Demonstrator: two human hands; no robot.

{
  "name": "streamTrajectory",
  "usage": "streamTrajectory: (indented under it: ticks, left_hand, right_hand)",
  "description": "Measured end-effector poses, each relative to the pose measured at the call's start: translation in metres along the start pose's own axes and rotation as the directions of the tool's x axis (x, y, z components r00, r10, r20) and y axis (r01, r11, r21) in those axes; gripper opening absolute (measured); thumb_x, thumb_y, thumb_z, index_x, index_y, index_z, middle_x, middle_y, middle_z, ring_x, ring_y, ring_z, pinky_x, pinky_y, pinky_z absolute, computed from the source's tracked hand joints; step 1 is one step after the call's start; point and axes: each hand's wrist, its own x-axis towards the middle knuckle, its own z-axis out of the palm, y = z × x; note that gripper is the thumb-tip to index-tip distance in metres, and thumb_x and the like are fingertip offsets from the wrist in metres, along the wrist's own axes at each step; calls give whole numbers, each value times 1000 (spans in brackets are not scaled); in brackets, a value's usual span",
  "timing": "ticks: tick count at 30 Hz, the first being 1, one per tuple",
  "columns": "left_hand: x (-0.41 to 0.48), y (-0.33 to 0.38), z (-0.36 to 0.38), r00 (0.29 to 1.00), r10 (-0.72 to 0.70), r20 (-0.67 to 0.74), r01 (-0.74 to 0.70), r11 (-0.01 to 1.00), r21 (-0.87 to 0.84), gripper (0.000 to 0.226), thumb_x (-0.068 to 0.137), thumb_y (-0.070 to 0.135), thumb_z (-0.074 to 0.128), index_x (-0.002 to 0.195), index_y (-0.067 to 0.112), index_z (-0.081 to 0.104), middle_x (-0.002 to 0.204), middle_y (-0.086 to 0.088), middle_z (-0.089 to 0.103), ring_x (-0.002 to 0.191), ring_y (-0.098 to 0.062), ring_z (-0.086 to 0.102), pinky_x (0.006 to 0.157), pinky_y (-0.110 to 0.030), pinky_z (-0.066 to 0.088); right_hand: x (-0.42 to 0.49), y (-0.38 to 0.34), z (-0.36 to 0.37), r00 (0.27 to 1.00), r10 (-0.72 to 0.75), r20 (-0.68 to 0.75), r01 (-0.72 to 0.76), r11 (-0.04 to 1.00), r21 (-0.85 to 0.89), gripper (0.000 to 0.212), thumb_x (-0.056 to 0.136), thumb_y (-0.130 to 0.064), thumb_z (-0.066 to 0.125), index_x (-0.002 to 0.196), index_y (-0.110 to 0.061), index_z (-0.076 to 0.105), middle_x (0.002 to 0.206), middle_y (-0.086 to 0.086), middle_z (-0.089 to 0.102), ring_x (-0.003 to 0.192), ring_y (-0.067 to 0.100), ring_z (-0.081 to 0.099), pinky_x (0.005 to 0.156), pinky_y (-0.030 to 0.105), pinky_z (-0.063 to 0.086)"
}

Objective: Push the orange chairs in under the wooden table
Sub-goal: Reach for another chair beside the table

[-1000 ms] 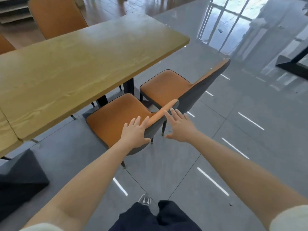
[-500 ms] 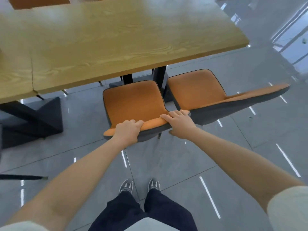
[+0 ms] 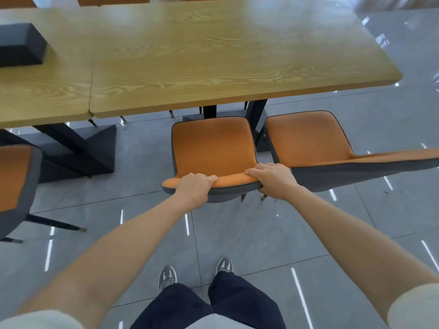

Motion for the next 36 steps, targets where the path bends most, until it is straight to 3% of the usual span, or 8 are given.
streamTrajectory:
  ticks: [4, 9, 14, 17, 21, 26, 32, 36]
  left_hand:
    - [-18, -31, -1, 1000, 11, -1, -11, 1000, -25, 33, 80, -1, 46, 106, 19, 49, 91, -9, 65, 68, -26, 48, 66, -38, 48]
    - [-43, -72, -3, 997, 63, 39, -64, 998, 28, 38, 79, -1, 48, 111, 20, 50, 95, -9, 65, 73, -24, 49, 58, -32, 33]
    - [-68, -113, 1, 983, 165, 76, -170, 983, 72, 37, 82, -2, 43, 110, 21, 52, 95, -10, 66, 86, -29, 61, 66, -35, 45]
    - [-88, -136, 7, 985, 165, 57, -168, 984, 62, 41, 81, -3, 41, 112, 21, 53, 96, -10, 67, 86, -27, 61, 65, -31, 39]
    - [-115, -163, 15, 992, 118, 35, -120, 991, 64, 41, 80, -3, 41, 111, 21, 53, 95, -9, 67, 86, -27, 61, 62, -29, 30]
    - [-159, -206, 31, 1000, 21, 7, -21, 1000, 12, 37, 78, -4, 42, 104, 19, 55, 95, -8, 67, 86, -26, 61, 62, -29, 33]
    - [-203, -250, 49, 992, -121, -25, 118, 988, -97, 45, 77, -3, 44, 112, 24, 54, 102, -4, 66, 91, -25, 61, 73, -35, 47]
    - [-215, -273, 52, 983, -173, -69, 164, 980, -115, 54, 82, -2, 43, 128, 26, 46, 109, -6, 63, 96, -26, 60, 73, -34, 45]
  right_hand:
    - [9, -31, -2, 996, -39, -74, 35, 998, -50, 46, 85, -12, 54, 127, -30, 46, 116, -1, 60, 104, 23, 56, 71, 30, 34]
    - [17, -79, 0, 997, -19, -69, 18, 1000, -15, 46, 84, -12, 54, 126, -29, 48, 114, -2, 60, 102, 23, 56, 65, 28, 30]
    - [12, -138, 28, 998, 51, -23, -48, 994, 102, 45, 83, -17, 56, 127, -27, 48, 116, -3, 58, 104, 22, 55, 67, 30, 38]
    - [19, -165, 31, 999, 32, -43, -28, 995, 96, 44, 84, -17, 55, 126, -25, 49, 114, -3, 59, 102, 21, 54, 65, 29, 37]
    - [33, -197, 28, 1000, -22, -16, 23, 998, 65, 42, 84, -17, 54, 124, -25, 49, 113, -2, 59, 102, 21, 54, 63, 29, 37]
    - [58, -248, 26, 993, -120, -1, 120, 992, 47, 42, 85, -17, 53, 126, -26, 47, 115, -2, 58, 104, 21, 54, 64, 31, 40]
    - [87, -302, 23, 975, -220, 26, 220, 976, 8, 45, 86, -19, 55, 130, -25, 45, 121, -2, 56, 107, 21, 55, 63, 25, 30]
    - [103, -327, 25, 980, -201, 17, 201, 980, 4, 49, 87, -18, 53, 134, -26, 41, 130, -5, 53, 112, 19, 54, 68, 27, 36]
